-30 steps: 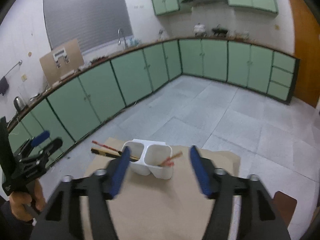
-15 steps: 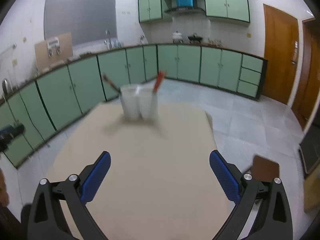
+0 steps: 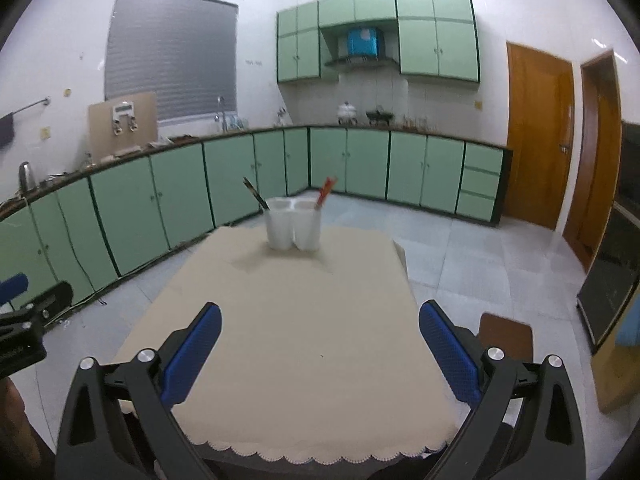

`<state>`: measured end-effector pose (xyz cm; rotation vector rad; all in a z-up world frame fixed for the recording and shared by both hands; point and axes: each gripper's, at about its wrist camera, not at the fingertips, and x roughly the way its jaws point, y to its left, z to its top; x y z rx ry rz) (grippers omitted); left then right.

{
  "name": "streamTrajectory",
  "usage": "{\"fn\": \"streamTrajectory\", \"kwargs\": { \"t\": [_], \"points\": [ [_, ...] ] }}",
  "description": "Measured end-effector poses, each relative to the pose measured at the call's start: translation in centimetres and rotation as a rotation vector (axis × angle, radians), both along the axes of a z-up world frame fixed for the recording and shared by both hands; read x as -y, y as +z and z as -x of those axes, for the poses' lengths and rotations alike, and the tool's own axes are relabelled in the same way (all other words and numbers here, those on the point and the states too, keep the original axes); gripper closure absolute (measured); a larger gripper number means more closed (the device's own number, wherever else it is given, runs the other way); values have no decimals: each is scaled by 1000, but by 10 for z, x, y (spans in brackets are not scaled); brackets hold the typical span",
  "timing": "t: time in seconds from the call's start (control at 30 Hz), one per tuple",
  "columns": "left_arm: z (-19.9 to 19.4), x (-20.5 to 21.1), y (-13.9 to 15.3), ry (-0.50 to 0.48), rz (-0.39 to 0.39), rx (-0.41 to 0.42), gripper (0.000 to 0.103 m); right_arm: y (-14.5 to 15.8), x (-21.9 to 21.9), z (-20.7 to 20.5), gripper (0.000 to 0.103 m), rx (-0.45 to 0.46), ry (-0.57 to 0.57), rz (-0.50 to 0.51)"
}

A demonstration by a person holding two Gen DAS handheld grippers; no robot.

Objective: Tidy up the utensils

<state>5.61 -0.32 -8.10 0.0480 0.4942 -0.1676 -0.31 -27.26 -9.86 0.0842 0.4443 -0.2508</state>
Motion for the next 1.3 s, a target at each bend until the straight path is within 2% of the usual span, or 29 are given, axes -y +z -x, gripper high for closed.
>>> {"fn": "streamTrajectory", "kwargs": {
  "t": [0.17, 0.3, 0.43, 0.67, 1.3],
  "points": [
    [42, -8, 24, 40, 16, 70, 5, 24, -4, 24, 6, 46, -6, 6],
    [56, -24, 35, 81, 40, 104, 5, 36, -3, 39, 6, 75, -33, 26],
    [69, -32, 43, 119, 11, 141, 5, 45, 0, 54, 6, 98, -51, 27],
    [76, -42, 49, 167, 8, 150, 5, 56, -1, 62, 6, 133, -55, 32],
    [61, -43, 42, 147, 41, 109, 5, 40, 10, 47, 6, 87, -55, -3]
  ]
}}
